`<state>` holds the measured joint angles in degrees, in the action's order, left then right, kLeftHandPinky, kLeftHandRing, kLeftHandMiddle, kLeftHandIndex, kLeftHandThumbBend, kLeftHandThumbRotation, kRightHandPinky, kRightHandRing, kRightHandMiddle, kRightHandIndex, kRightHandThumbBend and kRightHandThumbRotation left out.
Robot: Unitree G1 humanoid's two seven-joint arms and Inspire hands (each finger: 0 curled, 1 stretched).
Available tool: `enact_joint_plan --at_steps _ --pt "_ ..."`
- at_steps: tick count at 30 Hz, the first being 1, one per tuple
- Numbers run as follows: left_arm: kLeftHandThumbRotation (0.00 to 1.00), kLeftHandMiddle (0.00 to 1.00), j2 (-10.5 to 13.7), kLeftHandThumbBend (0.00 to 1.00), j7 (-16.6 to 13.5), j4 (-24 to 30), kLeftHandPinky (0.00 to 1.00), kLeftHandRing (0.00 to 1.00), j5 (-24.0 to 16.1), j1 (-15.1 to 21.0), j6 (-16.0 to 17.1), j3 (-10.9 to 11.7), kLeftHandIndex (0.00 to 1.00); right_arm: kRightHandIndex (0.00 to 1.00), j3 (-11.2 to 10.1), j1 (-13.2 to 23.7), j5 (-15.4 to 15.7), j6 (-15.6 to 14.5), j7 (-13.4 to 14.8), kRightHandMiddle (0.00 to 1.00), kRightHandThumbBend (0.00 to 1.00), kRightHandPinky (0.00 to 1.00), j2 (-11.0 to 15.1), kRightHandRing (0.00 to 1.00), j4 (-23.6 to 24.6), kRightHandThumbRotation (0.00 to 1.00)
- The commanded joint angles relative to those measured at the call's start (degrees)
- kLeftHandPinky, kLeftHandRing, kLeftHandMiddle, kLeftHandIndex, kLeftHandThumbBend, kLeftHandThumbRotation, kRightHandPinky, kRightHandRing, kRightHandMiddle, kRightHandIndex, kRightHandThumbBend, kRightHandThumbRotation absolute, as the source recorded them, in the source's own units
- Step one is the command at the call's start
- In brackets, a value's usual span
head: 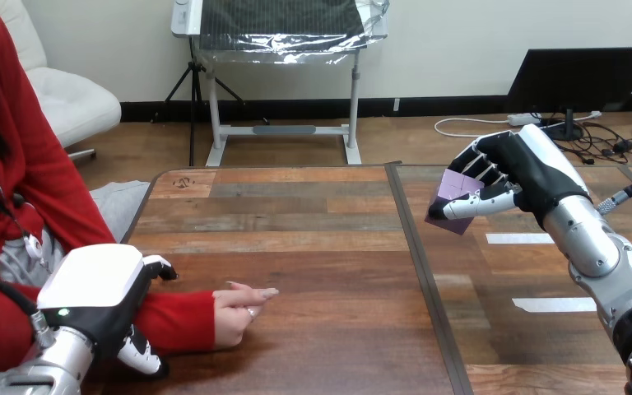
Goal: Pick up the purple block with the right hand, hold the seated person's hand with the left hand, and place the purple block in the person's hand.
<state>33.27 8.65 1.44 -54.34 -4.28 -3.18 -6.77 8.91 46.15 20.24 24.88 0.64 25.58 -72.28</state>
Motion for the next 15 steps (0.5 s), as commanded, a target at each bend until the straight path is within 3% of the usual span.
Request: enact_joint_plan --at_steps 1,15 --pt "0.02 0.78 1.16 0.99 -3.61 -0.34 0.70 0.77 0.70 1.42 0.81 0.75 0.75 0.49 -0.91 2.73 -0.84 1.13 0.12 0.48 0.76 0.41 1.30 0.44 3.20 0.00" --pt "0.03 0.80 1.80 0.97 -3.59 2.14 0.73 0.78 1.25 0.96 -0.20 1.50 0.76 0.49 -0.58 2.93 -0.35 1.26 0.78 0.48 0.77 0.41 1.28 0.45 2.86 0.00"
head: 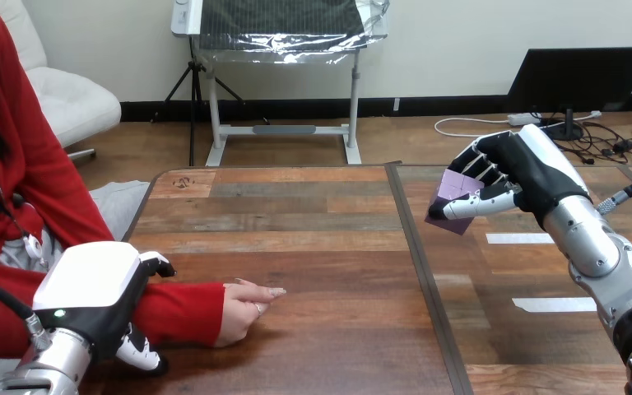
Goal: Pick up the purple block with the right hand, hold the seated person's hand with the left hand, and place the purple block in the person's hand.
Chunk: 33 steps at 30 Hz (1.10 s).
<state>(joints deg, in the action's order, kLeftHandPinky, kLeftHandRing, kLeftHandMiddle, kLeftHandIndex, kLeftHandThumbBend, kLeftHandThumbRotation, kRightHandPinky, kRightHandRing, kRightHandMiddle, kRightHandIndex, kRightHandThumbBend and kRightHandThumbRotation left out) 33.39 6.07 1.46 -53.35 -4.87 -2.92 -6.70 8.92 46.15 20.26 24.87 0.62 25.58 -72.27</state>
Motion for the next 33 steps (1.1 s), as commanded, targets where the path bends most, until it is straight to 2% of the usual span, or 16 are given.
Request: enact_joint_plan --at_steps 1,17,33 --pt "0.03 0.80 1.76 0.97 -1.09 2.06 0.73 0.78 0.26 1.60 -0.44 1.44 0.76 0.49 -0.59 2.95 -0.38 1.28 0.76 0.48 0.77 0.41 1.26 0.44 2.83 0.00" --pt "0.03 0.82 2.08 0.97 -0.10 0.87 0.78 0.80 0.38 2.51 -1.48 0.97 0.78 0.49 -0.71 3.22 -0.66 0.56 0.09 0.48 0.76 0.40 0.92 0.44 2.94 0.00" --pt "0.04 0.78 2.48 0.96 1.12 0.36 0.76 0.77 1.33 3.28 -1.35 0.22 0.76 0.49 -0.84 3.34 -0.80 0.53 0.11 0.48 0.76 0.39 0.81 0.43 2.94 0.00"
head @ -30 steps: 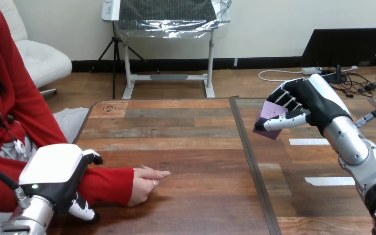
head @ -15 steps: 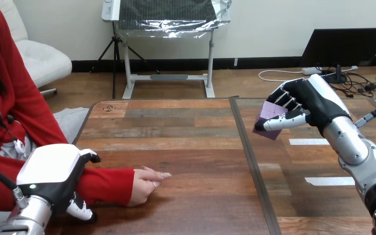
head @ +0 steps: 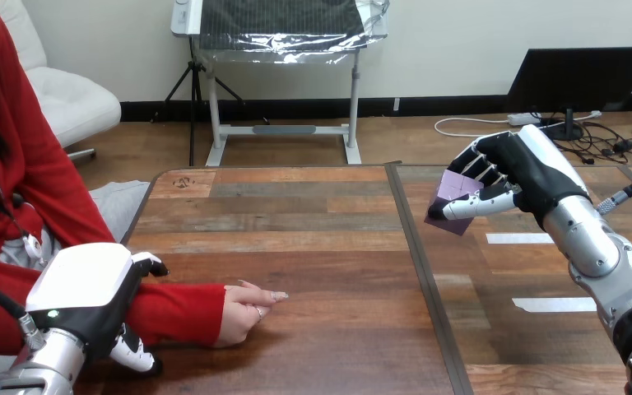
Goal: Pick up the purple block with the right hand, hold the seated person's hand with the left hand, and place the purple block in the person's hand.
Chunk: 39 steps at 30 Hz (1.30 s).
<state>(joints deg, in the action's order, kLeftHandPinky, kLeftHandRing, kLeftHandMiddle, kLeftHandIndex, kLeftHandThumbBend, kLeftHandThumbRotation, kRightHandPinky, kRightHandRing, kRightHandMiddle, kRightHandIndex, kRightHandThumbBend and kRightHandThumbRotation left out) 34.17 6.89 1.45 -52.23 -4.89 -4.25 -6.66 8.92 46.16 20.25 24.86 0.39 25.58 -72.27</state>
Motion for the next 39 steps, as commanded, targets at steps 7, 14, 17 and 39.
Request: enact_joint_plan --at_steps 7,14,17,39 --pt "0.03 0.76 0.98 0.95 -0.28 -0.81 0.74 0.75 0.48 4.01 0.24 -0.35 0.74 0.49 -0.78 3.28 -0.70 0.68 0.46 0.48 0.76 0.39 0.84 0.43 3.02 0.00" --pt "0.01 0.74 0.44 0.94 0.10 -1.71 0.73 0.74 1.41 4.78 0.49 -0.85 0.72 0.49 -0.82 3.24 -0.75 0.53 0.45 0.48 0.76 0.39 0.79 0.43 3.15 0.00" --pt "0.00 0.73 0.33 0.94 -0.26 -2.13 0.72 0.73 1.72 5.03 0.88 -1.13 0.71 0.49 -0.85 3.18 -0.81 0.57 0.36 0.48 0.76 0.39 0.81 0.43 3.22 0.00" --pt "0.00 0.68 -1.51 0.94 -1.66 -3.76 0.62 0.67 2.23 6.95 1.23 -3.32 0.67 0.49 -0.92 2.89 -0.94 1.07 0.26 0.47 0.76 0.39 0.76 0.43 3.32 0.00"
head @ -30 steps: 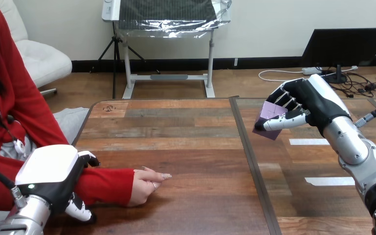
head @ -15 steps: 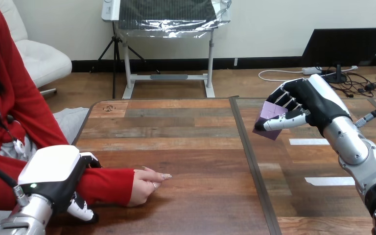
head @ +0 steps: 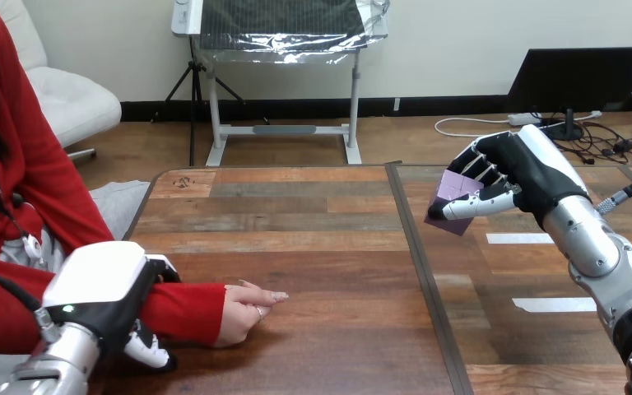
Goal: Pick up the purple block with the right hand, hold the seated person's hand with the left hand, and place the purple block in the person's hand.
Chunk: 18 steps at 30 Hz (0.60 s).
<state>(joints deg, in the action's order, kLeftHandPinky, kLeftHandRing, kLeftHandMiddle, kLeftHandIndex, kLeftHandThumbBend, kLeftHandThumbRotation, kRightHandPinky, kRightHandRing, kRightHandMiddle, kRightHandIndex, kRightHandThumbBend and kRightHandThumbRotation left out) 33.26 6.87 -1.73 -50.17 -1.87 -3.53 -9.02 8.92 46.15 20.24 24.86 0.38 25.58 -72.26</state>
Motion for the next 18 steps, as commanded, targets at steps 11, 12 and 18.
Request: enact_joint_plan --at_steps 11,12,18 --pt "0.00 0.64 -1.76 0.93 -4.76 -3.10 0.54 0.60 1.43 4.87 2.12 -1.54 0.62 0.48 -0.95 2.74 -1.03 0.83 0.15 0.47 0.76 0.39 0.68 0.42 3.46 0.00" --pt "0.00 0.63 -1.79 0.93 -5.06 -3.28 0.52 0.59 1.40 4.93 2.22 -1.63 0.61 0.48 -0.94 2.74 -1.01 0.75 0.16 0.47 0.76 0.39 0.67 0.42 3.49 0.00" --pt "0.00 0.60 -2.42 0.92 -5.72 -4.51 0.49 0.56 2.67 5.38 2.76 -1.80 0.59 0.49 -0.89 2.78 -1.01 0.33 -0.07 0.47 0.76 0.39 0.62 0.42 3.59 0.00"
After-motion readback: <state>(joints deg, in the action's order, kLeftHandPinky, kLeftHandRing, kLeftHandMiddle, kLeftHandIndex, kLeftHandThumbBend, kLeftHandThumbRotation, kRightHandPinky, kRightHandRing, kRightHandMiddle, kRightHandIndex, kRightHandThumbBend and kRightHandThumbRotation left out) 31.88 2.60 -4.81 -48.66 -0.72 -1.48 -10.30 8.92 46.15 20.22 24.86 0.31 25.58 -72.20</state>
